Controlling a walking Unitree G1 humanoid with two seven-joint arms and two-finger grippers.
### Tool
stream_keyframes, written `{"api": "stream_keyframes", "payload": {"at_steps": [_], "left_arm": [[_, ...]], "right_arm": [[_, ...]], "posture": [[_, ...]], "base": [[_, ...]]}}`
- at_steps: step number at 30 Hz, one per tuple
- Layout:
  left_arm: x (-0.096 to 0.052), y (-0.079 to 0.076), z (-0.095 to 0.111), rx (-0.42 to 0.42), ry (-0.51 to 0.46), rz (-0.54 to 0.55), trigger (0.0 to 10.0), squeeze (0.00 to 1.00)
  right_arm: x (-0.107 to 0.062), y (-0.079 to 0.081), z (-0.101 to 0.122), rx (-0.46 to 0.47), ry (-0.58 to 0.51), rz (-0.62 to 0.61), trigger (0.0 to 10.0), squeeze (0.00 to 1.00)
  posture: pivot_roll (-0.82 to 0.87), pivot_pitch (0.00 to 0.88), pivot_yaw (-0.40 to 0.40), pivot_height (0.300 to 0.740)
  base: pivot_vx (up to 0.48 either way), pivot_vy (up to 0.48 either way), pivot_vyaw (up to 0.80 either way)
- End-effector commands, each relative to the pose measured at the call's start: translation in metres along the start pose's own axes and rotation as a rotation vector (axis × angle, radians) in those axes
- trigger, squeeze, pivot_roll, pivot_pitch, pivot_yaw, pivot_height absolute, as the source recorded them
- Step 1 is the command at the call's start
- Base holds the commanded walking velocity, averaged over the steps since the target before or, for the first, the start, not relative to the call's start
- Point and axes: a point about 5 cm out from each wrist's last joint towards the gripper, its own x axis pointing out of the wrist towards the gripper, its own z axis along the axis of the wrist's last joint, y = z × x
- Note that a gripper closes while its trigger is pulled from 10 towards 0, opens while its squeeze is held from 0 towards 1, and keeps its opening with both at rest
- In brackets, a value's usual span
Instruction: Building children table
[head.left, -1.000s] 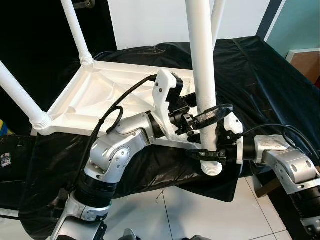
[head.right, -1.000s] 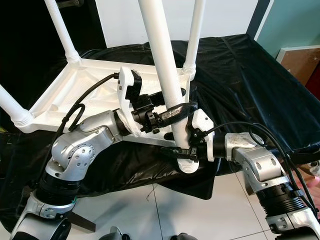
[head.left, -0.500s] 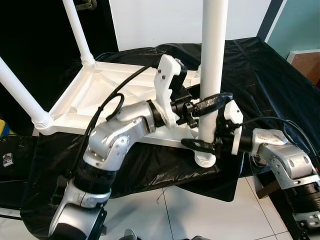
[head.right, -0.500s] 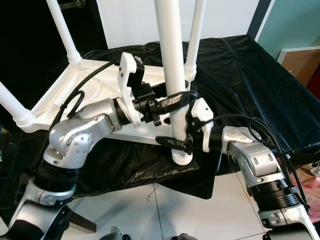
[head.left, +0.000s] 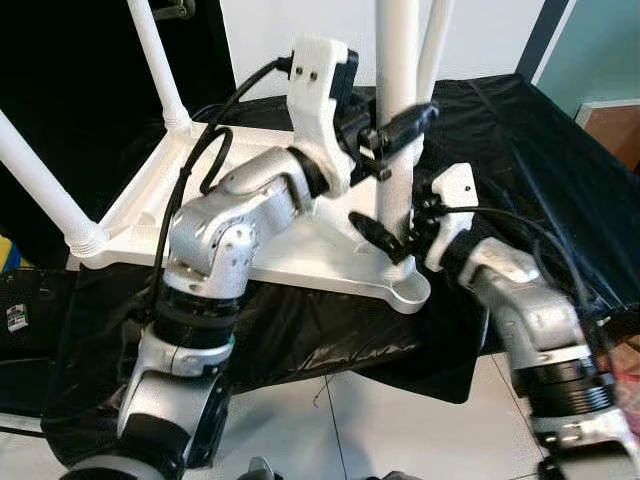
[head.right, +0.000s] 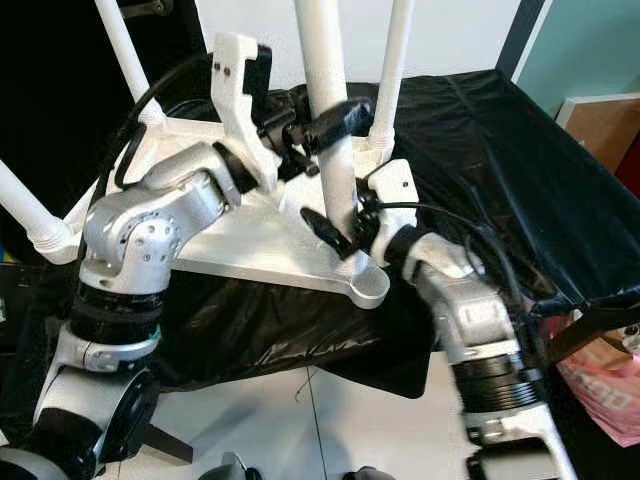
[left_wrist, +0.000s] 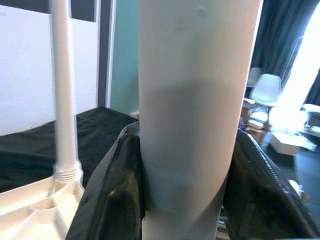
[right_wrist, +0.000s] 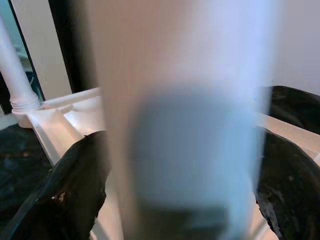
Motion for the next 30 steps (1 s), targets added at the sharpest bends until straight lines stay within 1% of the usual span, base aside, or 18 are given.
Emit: {"api": "stream_keyframes", "payload": {"at_steps": [1,3,6,11,13,14,16,17,18,19,20,21,22,23,30], "left_arm": [[0.009,-0.017,0.006,-0.018,-0.028,-0.079,10.0,0.00],[0.009,-0.017,0.006,-0.021,-0.028,-0.073,10.0,0.00],[0.015,-0.022,0.003,-0.014,-0.011,-0.060,10.0,0.00],[0.020,-0.029,0.001,-0.013,-0.005,-0.061,10.0,0.00],[0.023,-0.032,-0.001,0.000,0.004,-0.059,10.0,0.00],[0.024,-0.034,-0.002,0.007,0.006,-0.059,10.0,0.00],[0.025,-0.036,-0.004,0.033,0.013,-0.057,10.0,0.00],[0.025,-0.036,-0.004,0.033,0.013,-0.057,10.0,0.00],[0.026,-0.037,-0.006,0.047,0.020,-0.061,10.0,0.00],[0.026,-0.037,-0.006,0.047,0.020,-0.061,10.0,0.00],[0.026,-0.038,-0.007,0.070,0.030,-0.065,10.0,0.00],[0.026,-0.038,-0.007,0.070,0.030,-0.065,10.0,0.00],[0.027,-0.039,-0.009,0.088,0.039,-0.068,10.0,0.00],[0.027,-0.042,-0.012,0.108,0.049,-0.078,10.0,0.00],[0.029,-0.045,-0.014,0.117,0.052,-0.096,10.0,0.00]], "right_arm": [[0.003,0.009,-0.006,0.012,0.006,-0.047,10.0,0.00],[0.004,0.010,-0.006,0.019,0.001,-0.068,10.0,0.00],[0.013,0.020,-0.006,0.037,-0.006,-0.114,10.0,0.00],[0.019,0.021,-0.003,0.027,-0.014,-0.163,10.0,0.00],[0.021,0.021,-0.001,0.014,-0.021,-0.178,10.0,0.00],[0.021,0.021,-0.001,0.016,-0.020,-0.183,5.9,0.00],[0.022,0.020,-0.002,0.018,-0.013,-0.187,5.9,0.00],[0.022,0.020,-0.002,0.018,-0.013,-0.187,5.9,0.00],[0.021,0.019,-0.004,0.012,-0.006,-0.191,3.0,0.00],[0.021,0.019,-0.004,0.012,-0.006,-0.191,3.0,0.00],[0.020,0.017,-0.005,0.004,0.004,-0.192,0.2,0.00],[0.020,0.017,-0.005,0.004,0.004,-0.192,0.2,0.00],[0.020,0.016,-0.007,-0.004,0.013,-0.197,0.0,0.00],[0.020,0.015,-0.009,-0.014,0.025,-0.200,0.0,0.00],[0.020,0.014,-0.011,-0.025,0.034,-0.207,0.0,0.00]], "posture": [[-0.01,0.070,-0.007,0.740],[-0.01,0.070,-0.007,0.740],[-0.01,0.072,-0.006,0.740],[-0.02,0.075,-0.006,0.740],[-0.02,0.075,-0.006,0.740],[-0.02,0.073,-0.010,0.740],[-0.02,0.073,-0.010,0.740],[-0.02,0.073,-0.010,0.740],[-0.02,0.073,-0.011,0.740],[-0.02,0.073,-0.011,0.740],[-0.02,0.074,-0.011,0.740],[-0.02,0.074,-0.011,0.740],[-0.02,0.073,-0.011,0.740],[-0.02,0.074,-0.009,0.740],[-0.02,0.071,-0.004,0.740]], "base": [[0.000,0.000,0.00],[0.000,0.000,0.00],[0.000,0.000,0.00],[0.000,0.000,0.00],[0.000,0.000,0.00],[0.000,0.000,0.00],[0.000,0.000,0.00],[0.000,0.000,0.00],[0.000,0.000,0.00],[0.000,0.000,0.00],[0.000,0.000,0.00],[0.000,0.000,0.00],[0.000,0.000,0.00],[0.000,0.000,0.00],[0.000,0.000,0.00]]}}
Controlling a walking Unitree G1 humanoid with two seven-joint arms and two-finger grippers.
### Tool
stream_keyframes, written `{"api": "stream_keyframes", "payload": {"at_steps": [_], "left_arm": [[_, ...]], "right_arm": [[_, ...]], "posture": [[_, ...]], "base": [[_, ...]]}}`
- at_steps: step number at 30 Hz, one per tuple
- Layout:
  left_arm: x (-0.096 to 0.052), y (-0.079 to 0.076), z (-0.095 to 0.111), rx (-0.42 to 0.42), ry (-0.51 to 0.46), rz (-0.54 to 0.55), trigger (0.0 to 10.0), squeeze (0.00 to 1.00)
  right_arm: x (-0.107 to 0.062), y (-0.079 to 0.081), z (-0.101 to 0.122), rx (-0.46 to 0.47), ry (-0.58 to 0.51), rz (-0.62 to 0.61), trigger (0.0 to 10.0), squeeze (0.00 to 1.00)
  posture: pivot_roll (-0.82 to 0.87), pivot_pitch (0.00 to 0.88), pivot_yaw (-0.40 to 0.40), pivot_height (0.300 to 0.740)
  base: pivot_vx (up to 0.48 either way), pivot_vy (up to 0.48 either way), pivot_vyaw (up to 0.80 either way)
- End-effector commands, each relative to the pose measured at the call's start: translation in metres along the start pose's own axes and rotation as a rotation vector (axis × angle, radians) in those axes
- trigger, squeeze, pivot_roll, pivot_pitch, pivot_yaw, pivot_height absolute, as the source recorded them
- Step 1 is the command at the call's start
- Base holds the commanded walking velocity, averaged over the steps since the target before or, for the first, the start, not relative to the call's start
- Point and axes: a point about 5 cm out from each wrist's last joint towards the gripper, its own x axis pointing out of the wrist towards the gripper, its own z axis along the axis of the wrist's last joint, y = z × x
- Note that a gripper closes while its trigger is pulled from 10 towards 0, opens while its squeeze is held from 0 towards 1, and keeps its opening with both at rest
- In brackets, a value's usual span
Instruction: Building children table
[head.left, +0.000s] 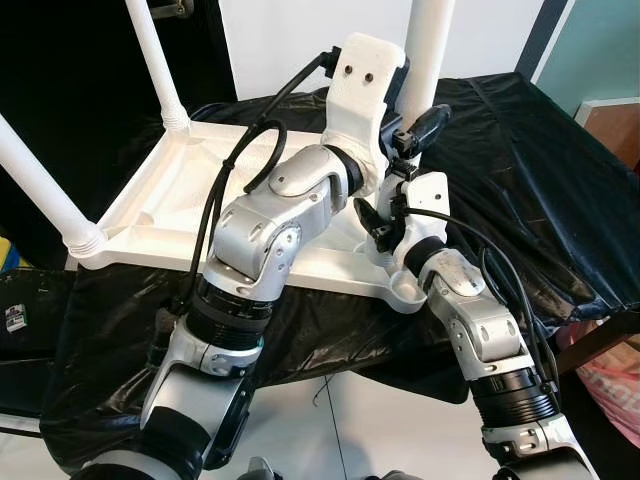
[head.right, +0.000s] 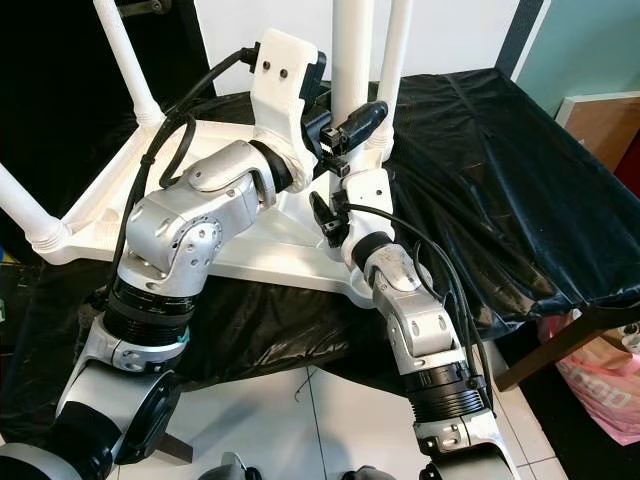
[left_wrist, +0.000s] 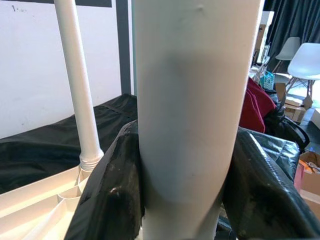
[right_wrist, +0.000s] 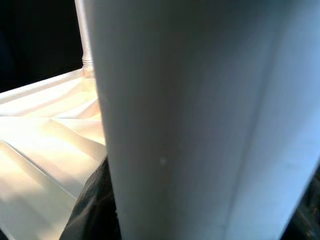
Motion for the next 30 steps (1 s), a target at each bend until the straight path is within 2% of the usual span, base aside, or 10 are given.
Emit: {"api": "stream_keyframes", "payload": {"at_steps": [1,2,3,4,8,9,10,11,24,30], "left_arm": [[0.007,-0.028,0.004,-0.001,-0.027,-0.165,10.0,0.00],[0.007,-0.029,0.004,-0.003,-0.031,-0.171,10.0,0.00],[0.007,-0.029,0.004,-0.020,-0.044,-0.174,10.0,0.03],[0.006,-0.028,0.005,-0.042,-0.062,-0.177,10.0,1.00],[0.004,-0.027,0.005,-0.056,-0.080,-0.180,10.0,1.00],[0.003,-0.027,0.004,-0.024,-0.085,-0.186,10.0,0.72],[0.003,-0.027,0.004,-0.024,-0.085,-0.186,10.0,0.72],[0.000,-0.026,0.001,0.026,-0.081,-0.184,10.0,0.00],[-0.015,-0.004,0.008,0.086,-0.225,-0.010,10.0,0.00],[-0.026,0.003,-0.001,0.115,-0.225,0.034,10.0,0.00]], "right_arm": [[0.006,0.010,0.002,-0.008,-0.001,0.040,0.0,0.00],[0.006,0.010,0.002,-0.006,0.001,0.038,1.2,0.00],[0.006,0.010,0.001,0.003,0.005,0.033,10.0,0.00],[0.006,0.010,0.000,0.024,0.008,0.026,10.0,0.00],[0.006,0.010,-0.001,0.070,0.013,0.009,10.0,0.00],[0.006,0.008,-0.001,0.107,0.016,-0.007,10.0,0.00],[0.006,0.008,-0.001,0.107,0.016,-0.007,10.0,0.00],[0.006,0.006,-0.002,0.159,0.024,-0.031,10.0,0.00],[-0.001,-0.014,-0.014,0.247,0.080,-0.152,10.0,0.00],[-0.007,-0.020,-0.019,0.257,0.097,-0.164,10.0,0.00]], "posture": [[-0.02,0.071,-0.004,0.740],[-0.02,0.071,-0.004,0.740],[-0.02,0.071,-0.003,0.740],[-0.02,0.070,0.000,0.740],[-0.02,0.071,0.002,0.740],[-0.02,0.073,0.003,0.740],[-0.02,0.073,0.003,0.740],[-0.02,0.074,0.003,0.740],[-0.01,0.080,-0.004,0.740],[-0.01,0.077,-0.008,0.740]], "base": [[0.000,0.000,0.00],[0.000,0.000,0.00],[0.000,0.000,0.00],[0.000,0.000,0.00],[0.000,0.000,0.00],[0.000,0.000,0.00],[0.000,0.000,0.00],[0.000,0.000,0.00],[0.000,0.000,0.00],[0.000,0.000,0.00]]}}
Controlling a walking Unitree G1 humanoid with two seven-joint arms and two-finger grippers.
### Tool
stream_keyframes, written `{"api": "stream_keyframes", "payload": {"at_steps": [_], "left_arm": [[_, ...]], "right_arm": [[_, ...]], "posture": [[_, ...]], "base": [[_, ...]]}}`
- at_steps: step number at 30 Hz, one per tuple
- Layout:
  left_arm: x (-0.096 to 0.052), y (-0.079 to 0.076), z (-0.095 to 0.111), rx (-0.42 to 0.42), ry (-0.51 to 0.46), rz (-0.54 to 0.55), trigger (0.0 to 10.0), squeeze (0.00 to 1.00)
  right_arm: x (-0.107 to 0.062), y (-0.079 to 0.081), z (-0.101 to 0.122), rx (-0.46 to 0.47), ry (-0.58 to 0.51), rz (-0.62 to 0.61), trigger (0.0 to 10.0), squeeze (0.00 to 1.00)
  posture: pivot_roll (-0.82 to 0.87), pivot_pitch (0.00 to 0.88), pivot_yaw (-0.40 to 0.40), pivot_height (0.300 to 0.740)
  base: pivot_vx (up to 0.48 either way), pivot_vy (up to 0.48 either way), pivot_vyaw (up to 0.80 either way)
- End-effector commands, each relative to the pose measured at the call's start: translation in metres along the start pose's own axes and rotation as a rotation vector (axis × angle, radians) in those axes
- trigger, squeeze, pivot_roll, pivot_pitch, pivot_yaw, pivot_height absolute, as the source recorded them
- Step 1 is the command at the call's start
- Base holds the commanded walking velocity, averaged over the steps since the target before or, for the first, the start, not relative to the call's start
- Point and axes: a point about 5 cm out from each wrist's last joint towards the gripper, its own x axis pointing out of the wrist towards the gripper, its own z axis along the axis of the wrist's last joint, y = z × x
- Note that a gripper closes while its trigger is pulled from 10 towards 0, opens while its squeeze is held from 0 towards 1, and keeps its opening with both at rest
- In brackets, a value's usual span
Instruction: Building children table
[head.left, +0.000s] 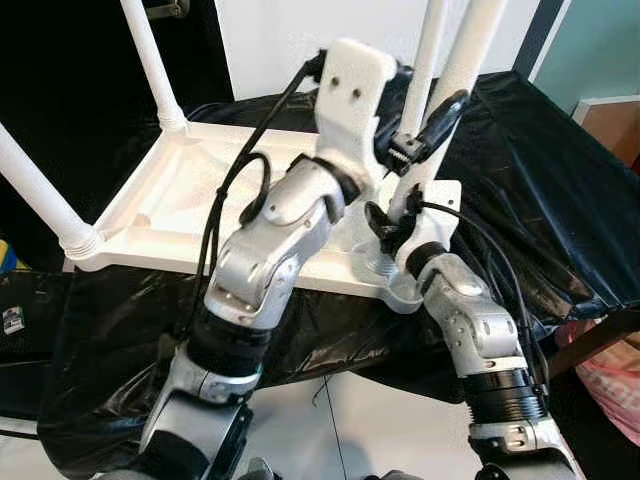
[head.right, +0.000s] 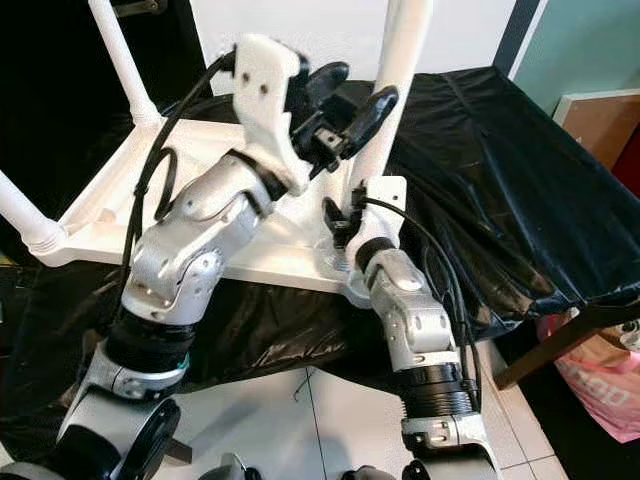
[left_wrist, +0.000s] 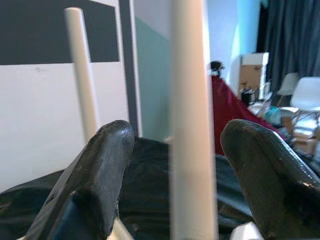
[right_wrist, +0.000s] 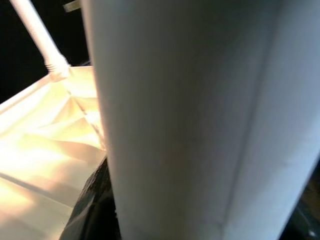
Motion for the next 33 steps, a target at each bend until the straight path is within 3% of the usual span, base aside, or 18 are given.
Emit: {"api": "stream_keyframes", "payload": {"at_steps": [1,11,15,33], "left_arm": [[-0.004,-0.002,0.000,0.021,-0.014,-0.043,10.0,0.00],[-0.030,0.008,-0.028,0.024,0.068,-0.009,10.0,0.00],[-0.043,0.006,-0.047,0.018,0.140,-0.009,10.0,0.00],[-0.083,-0.007,-0.100,0.039,0.383,-0.037,10.0,0.00]], "right_arm": [[-0.003,-0.001,-0.002,0.015,0.010,0.002,10.0,0.00],[-0.011,-0.009,-0.003,-0.008,0.006,0.004,10.0,0.00],[-0.015,-0.013,-0.005,-0.063,-0.007,-0.011,10.0,0.00],[-0.033,-0.028,-0.026,-0.135,0.048,-0.039,10.0,0.00]], "posture": [[-0.01,0.077,-0.008,0.740],[-0.01,0.070,-0.007,0.740],[-0.02,0.069,-0.008,0.740],[-0.02,0.073,-0.006,0.740]], "base": [[0.000,0.000,0.00],[0.000,0.000,0.00],[0.000,0.000,0.00],[0.000,0.000,0.00]]}}
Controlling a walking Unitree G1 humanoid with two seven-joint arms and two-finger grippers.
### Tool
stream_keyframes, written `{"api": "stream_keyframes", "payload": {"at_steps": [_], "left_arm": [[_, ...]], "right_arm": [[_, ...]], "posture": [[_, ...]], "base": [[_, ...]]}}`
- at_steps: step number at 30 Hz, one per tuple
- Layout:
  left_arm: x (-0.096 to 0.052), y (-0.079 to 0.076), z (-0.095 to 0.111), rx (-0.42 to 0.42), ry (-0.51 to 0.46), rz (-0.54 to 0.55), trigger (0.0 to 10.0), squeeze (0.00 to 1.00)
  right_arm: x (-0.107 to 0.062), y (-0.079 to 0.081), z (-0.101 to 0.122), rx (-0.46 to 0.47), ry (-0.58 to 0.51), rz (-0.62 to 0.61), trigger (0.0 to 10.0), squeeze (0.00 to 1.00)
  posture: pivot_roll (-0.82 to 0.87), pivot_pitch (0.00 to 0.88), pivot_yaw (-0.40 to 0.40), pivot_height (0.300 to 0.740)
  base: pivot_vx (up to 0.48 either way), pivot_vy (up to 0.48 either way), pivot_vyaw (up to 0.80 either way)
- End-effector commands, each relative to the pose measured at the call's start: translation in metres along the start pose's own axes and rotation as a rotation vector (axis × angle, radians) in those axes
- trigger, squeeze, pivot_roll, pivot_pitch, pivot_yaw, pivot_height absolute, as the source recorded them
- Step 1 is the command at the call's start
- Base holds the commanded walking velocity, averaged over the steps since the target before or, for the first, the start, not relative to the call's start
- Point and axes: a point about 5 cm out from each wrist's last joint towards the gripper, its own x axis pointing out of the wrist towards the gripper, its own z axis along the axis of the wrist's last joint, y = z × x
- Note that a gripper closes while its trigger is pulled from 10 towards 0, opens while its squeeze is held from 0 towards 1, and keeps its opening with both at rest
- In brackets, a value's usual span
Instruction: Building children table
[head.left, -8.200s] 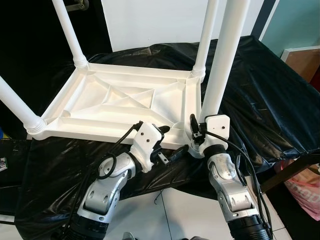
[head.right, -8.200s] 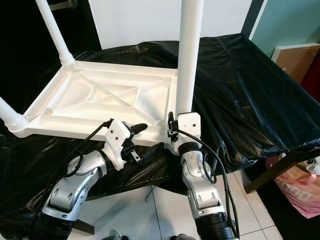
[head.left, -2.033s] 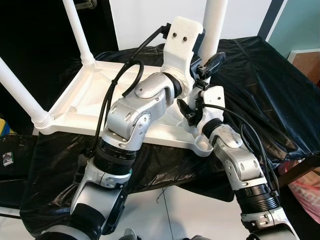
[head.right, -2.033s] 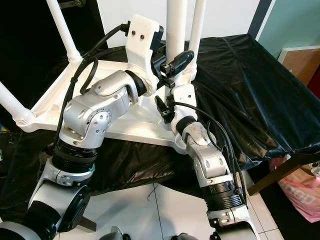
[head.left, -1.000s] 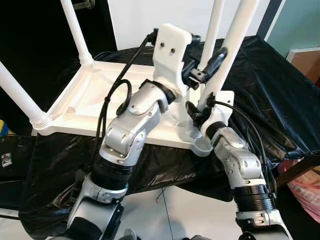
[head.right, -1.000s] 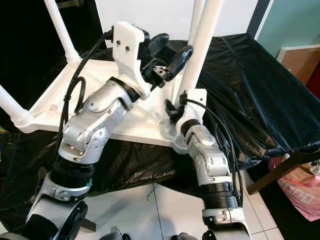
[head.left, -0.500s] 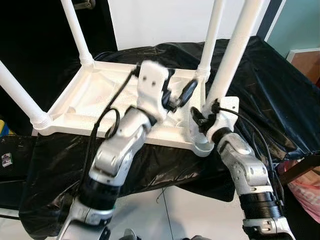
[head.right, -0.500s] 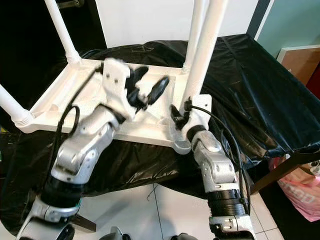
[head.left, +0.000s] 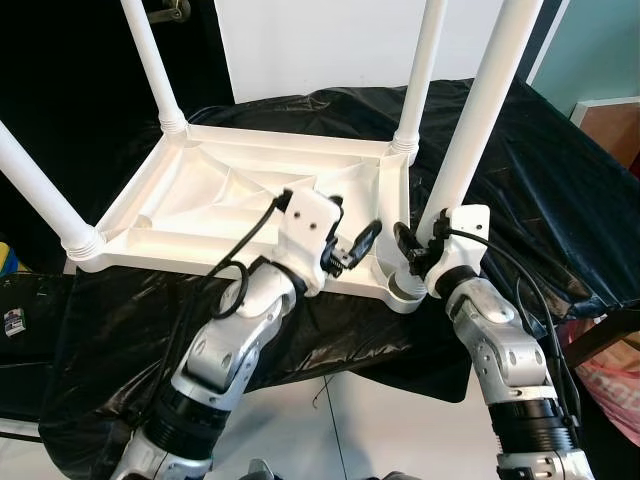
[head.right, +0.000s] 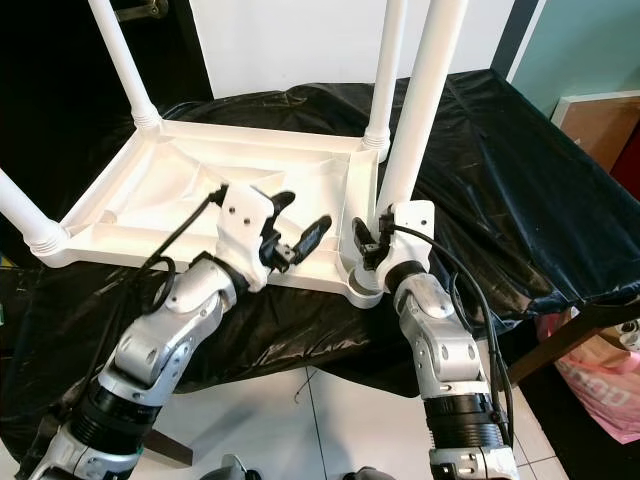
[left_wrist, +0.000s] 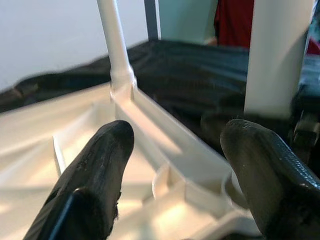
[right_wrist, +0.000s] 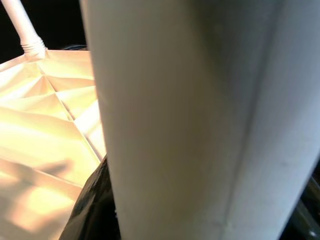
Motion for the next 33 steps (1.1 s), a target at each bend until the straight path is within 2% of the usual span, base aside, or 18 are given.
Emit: {"api": "stream_keyframes", "payload": {"at_steps": [1,6,16,23,28,33], "left_arm": [[-0.001,-0.008,-0.004,0.013,0.017,-0.117,10.0,0.00],[-0.006,-0.013,-0.006,0.013,0.020,-0.132,10.0,0.00],[-0.007,-0.014,-0.006,0.013,0.017,-0.131,10.0,0.00],[-0.006,-0.014,-0.003,0.006,0.007,-0.127,10.0,0.00],[-0.006,-0.014,-0.002,0.007,0.004,-0.126,10.0,0.00],[-0.006,-0.013,0.001,-0.002,-0.004,-0.113,10.0,0.00]], "right_arm": [[-0.003,0.000,-0.011,-0.010,0.052,0.007,10.0,0.00],[-0.008,0.002,-0.022,-0.037,0.071,0.019,10.0,0.00],[-0.008,0.010,-0.034,-0.059,0.066,0.062,10.0,0.00],[-0.007,0.010,-0.038,-0.087,0.017,0.060,10.0,0.00],[-0.009,0.007,-0.041,-0.076,0.001,0.052,10.0,0.00],[-0.016,0.003,-0.043,-0.115,-0.063,0.069,10.0,0.00]], "posture": [[-0.02,0.073,-0.006,0.740],[-0.03,0.077,-0.005,0.740],[-0.03,0.084,-0.002,0.740],[-0.03,0.090,-0.001,0.740],[-0.02,0.093,-0.003,0.740],[-0.02,0.101,-0.005,0.740]], "base": [[0.000,0.000,0.00],[0.000,0.000,0.00],[0.000,0.000,0.00],[0.000,0.000,0.00],[0.000,0.000,0.00],[0.000,0.000,0.00]]}}
